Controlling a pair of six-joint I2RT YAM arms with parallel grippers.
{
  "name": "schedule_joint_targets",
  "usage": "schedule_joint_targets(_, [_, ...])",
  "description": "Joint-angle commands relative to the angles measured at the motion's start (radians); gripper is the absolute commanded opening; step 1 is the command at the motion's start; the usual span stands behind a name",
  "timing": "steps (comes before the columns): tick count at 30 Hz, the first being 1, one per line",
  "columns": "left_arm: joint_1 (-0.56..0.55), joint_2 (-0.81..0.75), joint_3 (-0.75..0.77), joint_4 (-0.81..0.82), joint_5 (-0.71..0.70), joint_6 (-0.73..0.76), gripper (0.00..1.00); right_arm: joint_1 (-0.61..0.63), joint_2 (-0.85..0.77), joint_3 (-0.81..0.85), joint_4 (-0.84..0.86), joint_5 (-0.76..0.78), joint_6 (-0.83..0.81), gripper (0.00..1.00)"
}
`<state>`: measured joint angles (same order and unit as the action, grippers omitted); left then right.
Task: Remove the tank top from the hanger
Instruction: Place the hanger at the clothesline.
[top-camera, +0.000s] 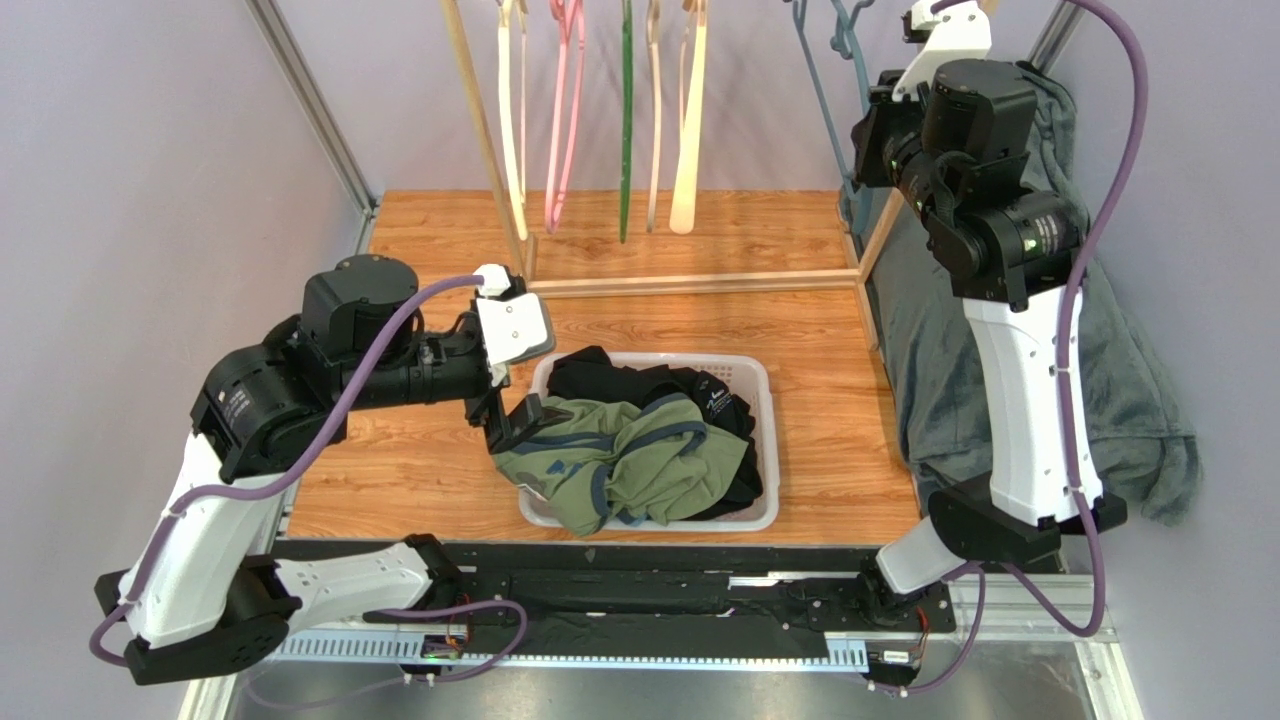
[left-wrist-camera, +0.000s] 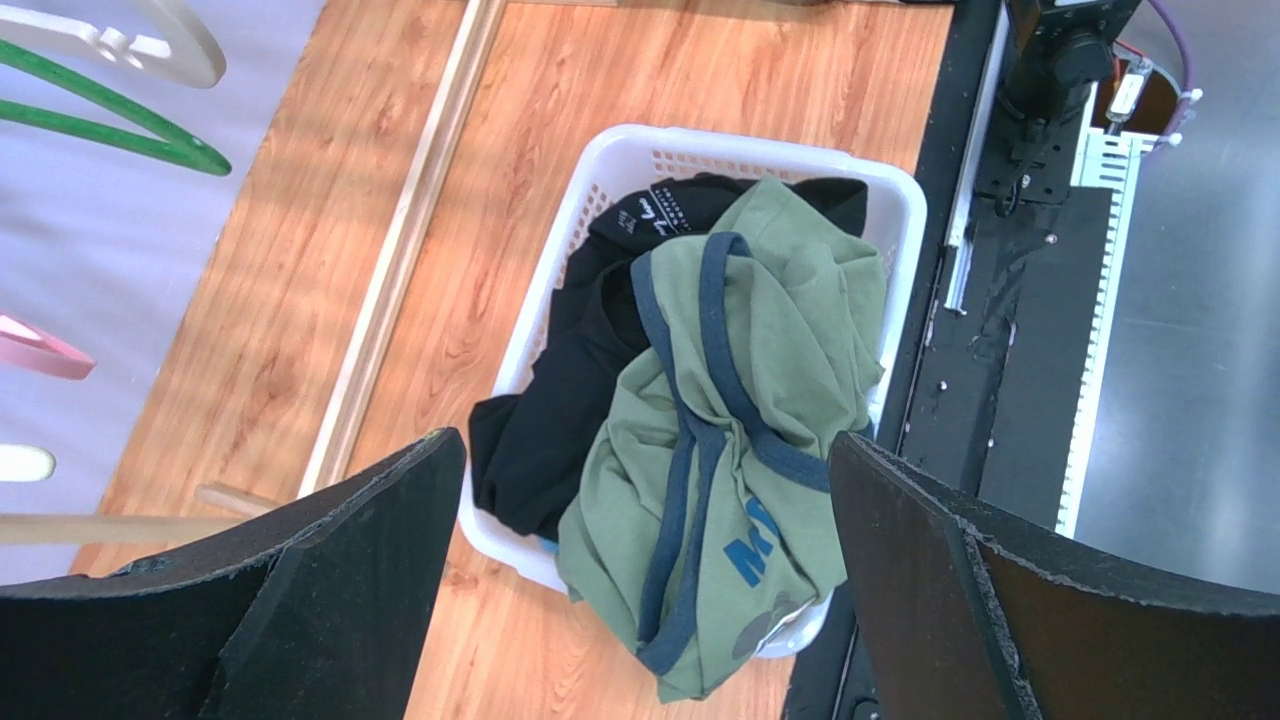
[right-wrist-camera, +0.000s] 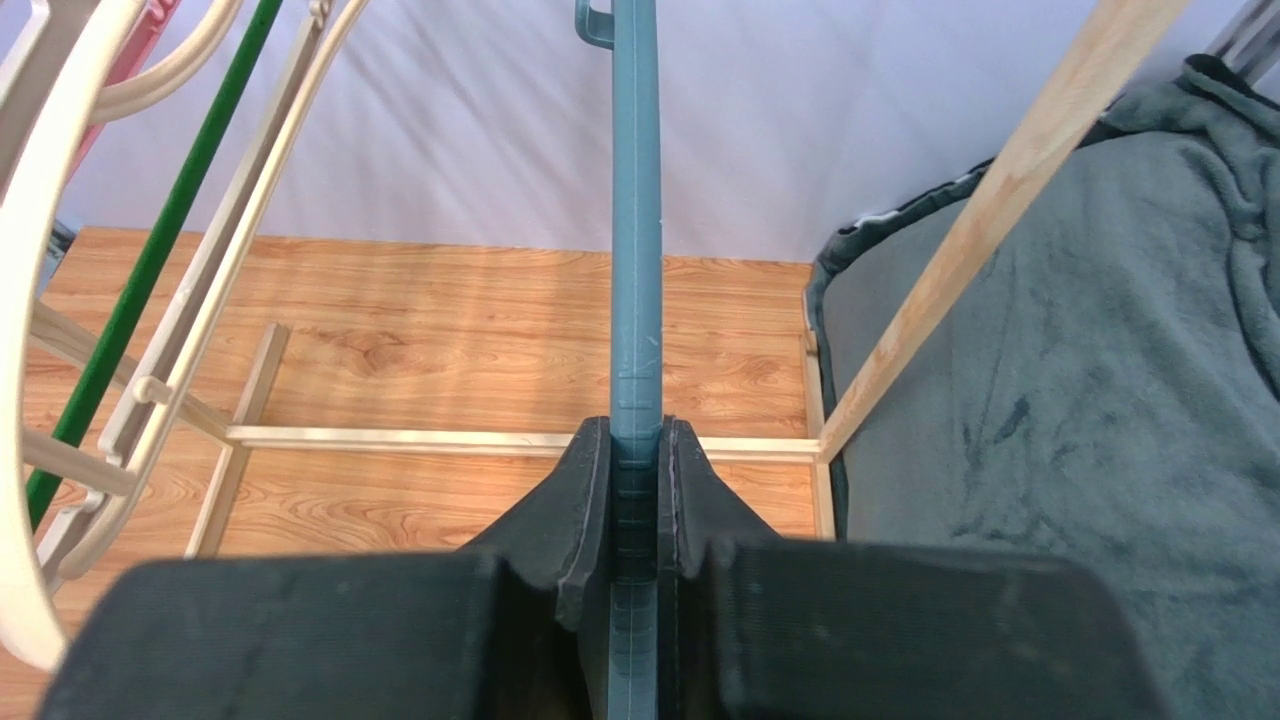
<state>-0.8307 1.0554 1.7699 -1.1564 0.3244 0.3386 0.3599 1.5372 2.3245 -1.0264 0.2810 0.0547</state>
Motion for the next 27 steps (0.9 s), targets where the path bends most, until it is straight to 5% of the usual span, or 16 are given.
schedule_joint_targets(1, [-0.002,-0.026,-0.004,-0.008,0.015,0.019,0.99,-0.015,-0.006,0.024,0.124,-0.058,0.005,0.0])
schedule_joint_targets(21, [0.01,-0.034,-0.032,-0.029,0.042,0.028,0.99,-0.098,0.118,0.061,0.166,-0.213,0.059,0.0])
schedule_joint_targets(27, [0.012,-0.035,-0.036,-0.025,0.039,0.03,0.99,-0.095,0.098,-0.038,0.193,-0.255,0.082,0.0])
